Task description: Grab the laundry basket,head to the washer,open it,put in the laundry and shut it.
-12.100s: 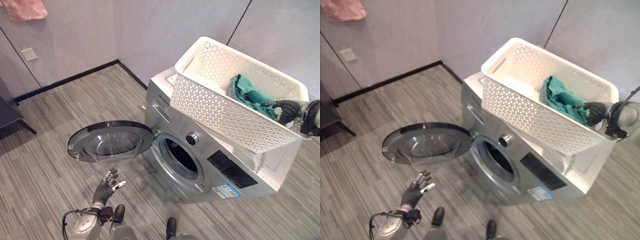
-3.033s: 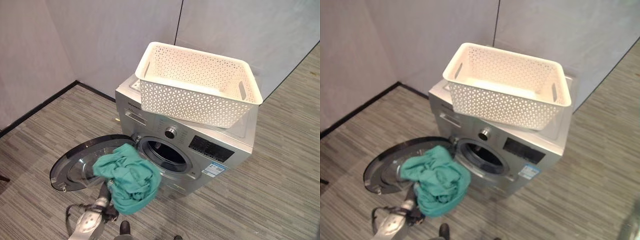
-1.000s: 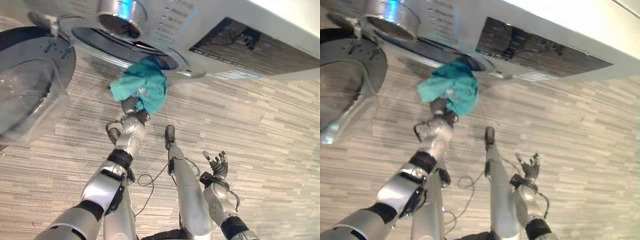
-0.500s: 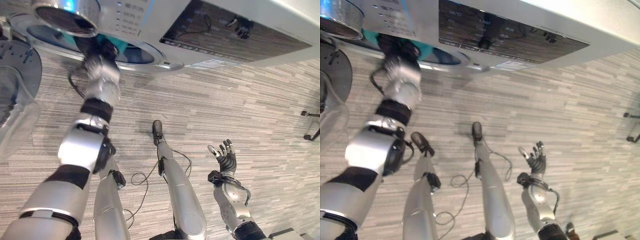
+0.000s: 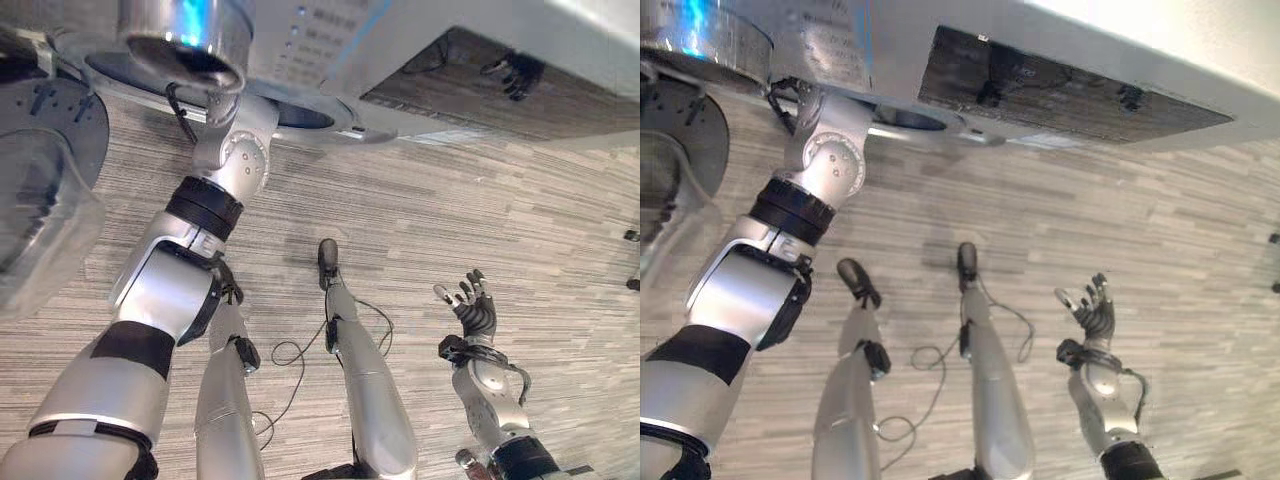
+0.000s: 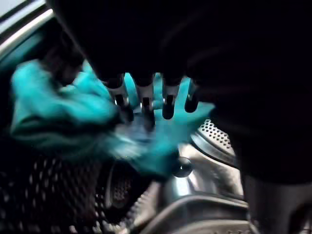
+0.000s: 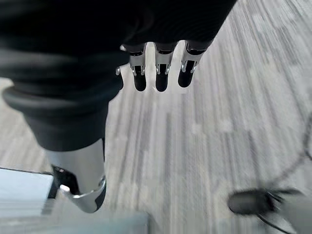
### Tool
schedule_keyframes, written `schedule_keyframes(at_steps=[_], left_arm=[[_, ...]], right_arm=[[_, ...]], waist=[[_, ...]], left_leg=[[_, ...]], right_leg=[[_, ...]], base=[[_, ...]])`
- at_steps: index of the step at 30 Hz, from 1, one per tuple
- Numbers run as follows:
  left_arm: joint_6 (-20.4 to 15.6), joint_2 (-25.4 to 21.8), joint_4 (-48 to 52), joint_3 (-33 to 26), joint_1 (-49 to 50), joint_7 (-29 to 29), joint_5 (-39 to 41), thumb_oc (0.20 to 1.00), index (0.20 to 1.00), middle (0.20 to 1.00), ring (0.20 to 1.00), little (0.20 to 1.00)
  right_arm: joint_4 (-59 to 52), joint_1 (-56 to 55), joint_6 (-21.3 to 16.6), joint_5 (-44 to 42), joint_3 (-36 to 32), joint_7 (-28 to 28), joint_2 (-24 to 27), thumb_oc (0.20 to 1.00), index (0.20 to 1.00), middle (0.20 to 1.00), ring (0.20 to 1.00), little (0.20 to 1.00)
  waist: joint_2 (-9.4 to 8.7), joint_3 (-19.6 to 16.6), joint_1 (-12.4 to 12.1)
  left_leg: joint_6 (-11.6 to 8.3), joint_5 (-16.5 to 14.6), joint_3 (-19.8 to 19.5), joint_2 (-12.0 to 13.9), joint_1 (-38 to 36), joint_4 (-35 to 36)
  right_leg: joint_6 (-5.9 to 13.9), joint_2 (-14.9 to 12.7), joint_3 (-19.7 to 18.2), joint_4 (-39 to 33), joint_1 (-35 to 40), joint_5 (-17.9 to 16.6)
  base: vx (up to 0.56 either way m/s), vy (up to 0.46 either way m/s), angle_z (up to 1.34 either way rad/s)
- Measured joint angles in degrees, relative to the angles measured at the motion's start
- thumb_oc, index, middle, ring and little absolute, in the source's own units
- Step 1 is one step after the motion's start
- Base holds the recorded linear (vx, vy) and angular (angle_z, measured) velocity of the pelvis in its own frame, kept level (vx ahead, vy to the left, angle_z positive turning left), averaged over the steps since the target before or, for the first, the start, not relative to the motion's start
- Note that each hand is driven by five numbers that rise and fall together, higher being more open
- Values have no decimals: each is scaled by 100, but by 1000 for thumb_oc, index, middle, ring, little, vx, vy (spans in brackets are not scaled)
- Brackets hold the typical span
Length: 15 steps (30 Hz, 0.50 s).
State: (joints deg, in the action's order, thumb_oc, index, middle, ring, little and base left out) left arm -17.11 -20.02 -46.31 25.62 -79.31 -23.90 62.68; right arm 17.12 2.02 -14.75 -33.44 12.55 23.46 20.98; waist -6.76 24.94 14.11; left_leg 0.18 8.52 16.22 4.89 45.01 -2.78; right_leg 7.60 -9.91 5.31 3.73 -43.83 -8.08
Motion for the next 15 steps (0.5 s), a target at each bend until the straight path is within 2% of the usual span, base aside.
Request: schedule_keyframes(at_steps=[4, 5, 6, 8, 10, 11, 12, 13, 15], left_arm=[[412, -48, -465, 228, 84, 114, -1025, 1000, 1000, 1000, 1000, 1000], [606, -208, -444, 628, 201, 216, -1924, 1000, 1000, 1000, 1000, 1000], [689, -211, -419, 733, 213, 249, -2252, 1000, 1000, 1000, 1000, 1000], [868, -384, -419, 1400, 208, 313, -3577, 1000, 1000, 1000, 1000, 1000], [1164, -708, -417, 2026, 128, 130, -5283, 1000, 1000, 1000, 1000, 1000], [1416, -1205, -6, 2969, 99, 53, -7116, 1000, 1000, 1000, 1000, 1000], [1488, -1508, 330, 3348, 231, 47, -8038, 1000, 1000, 1000, 1000, 1000], [1632, -1693, 675, 3318, 553, 110, -8772, 1000, 1000, 1000, 1000, 1000], [1707, -1973, 1678, 2675, 1568, 302, -9560, 1000, 1000, 1000, 1000, 1000]], right_arm=[[139, -128, 35, -6, 47, -187, 50, 1000, 1000, 1000, 1000, 1000], [124, -213, 17, -10, 44, -322, 156, 1000, 1000, 1000, 1000, 1000], [166, -214, 16, -11, 42, -378, 180, 1000, 1000, 1000, 1000, 1000], [254, -214, -20, -10, 42, -500, 266, 1000, 1000, 1000, 1000, 1000], [395, -212, -87, 4, 6, -575, 338, 1000, 1000, 1000, 1000, 1000], [493, -210, -139, 95, -34, -603, 441, 1000, 1000, 1000, 1000, 1000], [580, -212, -159, 125, -107, -605, 515, 1000, 1000, 1000, 1000, 1000], [669, -225, -185, 183, -268, -599, 518, 1000, 1000, 1000, 1000, 1000], [649, -395, -199, 264, -470, -618, 511, 1000, 1000, 1000, 1000, 1000]], waist=[[160, -27, -97], [232, -63, -116], [243, -68, -135], [251, -72, -157], [250, -72, -195], [251, -72, -239], [255, -74, -282], [262, -73, -354], [283, -68, -447]], left_leg=[[-1, 0, -40, 3, -183, 4], [-1, 0, -65, 4, -205, 2], [-1, 0, -80, 5, -206, 2], [-1, 0, -123, 6, -210, -7], [-1, 0, -140, 8, -215, -10], [-14, 10, -146, 6, -214, -15], [-27, 25, -145, 5, -217, -27], [-51, 65, -157, 15, -238, -10], [-85, 163, -181, 31, -393, 124]], right_leg=[[0, 6, 33, -5, 199, 1], [0, 8, 109, -7, 235, 1], [-2, 9, 161, -9, 249, 2], [-1, 14, 178, -8, 284, 3], [-3, 17, 188, -9, 305, 5], [-2, 19, 184, -7, 305, 9], [-2, 16, 179, -6, 309, 19], [-6, 27, 178, 7, 319, 30], [-23, 56, 189, 2, 419, 49]], base=[[-54, -32, 2], [-62, -28, 7], [-62, -39, 7], [-58, -26, 5], [-43, -15, 3], [-32, -50, 0], [-32, -60, -3], [-43, -58, -2], [-52, -31, 0]])
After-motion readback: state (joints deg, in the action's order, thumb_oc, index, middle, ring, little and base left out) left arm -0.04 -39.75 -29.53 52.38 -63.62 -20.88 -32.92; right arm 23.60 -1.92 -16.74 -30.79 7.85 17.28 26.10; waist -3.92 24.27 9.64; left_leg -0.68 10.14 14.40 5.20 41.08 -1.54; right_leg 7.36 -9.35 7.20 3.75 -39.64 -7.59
